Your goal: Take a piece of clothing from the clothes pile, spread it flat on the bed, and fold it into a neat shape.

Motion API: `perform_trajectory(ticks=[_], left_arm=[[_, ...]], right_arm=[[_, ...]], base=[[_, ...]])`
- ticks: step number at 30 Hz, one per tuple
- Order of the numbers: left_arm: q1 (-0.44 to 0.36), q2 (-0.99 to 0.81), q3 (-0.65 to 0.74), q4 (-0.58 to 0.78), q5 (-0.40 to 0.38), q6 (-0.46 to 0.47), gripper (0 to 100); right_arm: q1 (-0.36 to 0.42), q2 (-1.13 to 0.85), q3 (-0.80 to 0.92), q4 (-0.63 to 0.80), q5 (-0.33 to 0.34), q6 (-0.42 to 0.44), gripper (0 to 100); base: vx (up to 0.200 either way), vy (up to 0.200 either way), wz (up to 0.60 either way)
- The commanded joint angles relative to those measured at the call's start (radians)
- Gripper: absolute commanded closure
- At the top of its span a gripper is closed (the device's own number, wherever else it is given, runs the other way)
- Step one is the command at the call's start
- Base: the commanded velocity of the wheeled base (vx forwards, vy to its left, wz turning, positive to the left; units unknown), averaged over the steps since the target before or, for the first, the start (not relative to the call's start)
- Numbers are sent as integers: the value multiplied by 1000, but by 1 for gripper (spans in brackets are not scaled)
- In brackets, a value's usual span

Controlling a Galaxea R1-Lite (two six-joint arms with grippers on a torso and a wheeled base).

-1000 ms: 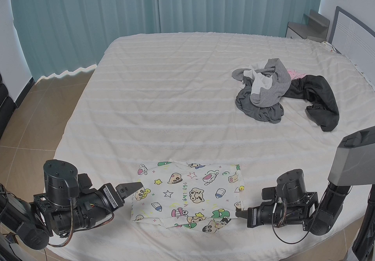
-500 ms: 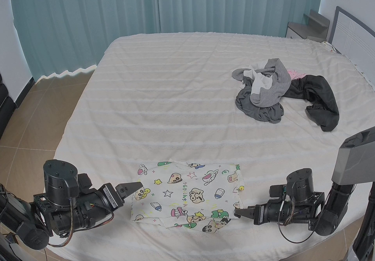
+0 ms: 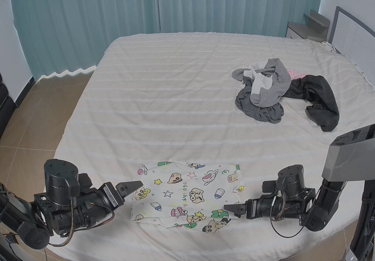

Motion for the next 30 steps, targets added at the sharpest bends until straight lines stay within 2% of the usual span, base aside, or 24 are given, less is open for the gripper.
perform_trajectory(ticks=[1,3,4,17,19,30], left_arm=[[0,4,-1,0,0,-1,0],[0,4,-1,0,0,-1,0],[0,4,-1,0,0,-1,0],[2,-3,-2,0,0,-1,0],[2,1,-2,0,0,-1,0],[2,1,-2,0,0,-1,0]], right_arm=[[37,43,-88,63,3,4,0],[43,60,-114,69,5,5,0],[43,60,-114,69,5,5,100],[42,-12,12,48,0,17,100],[42,-20,53,11,0,14,100],[42,8,82,-13,3,10,100]], base=[[0,0,0],[0,0,0],[0,0,0],[0,0,0],[0,0,0],[0,0,0]])
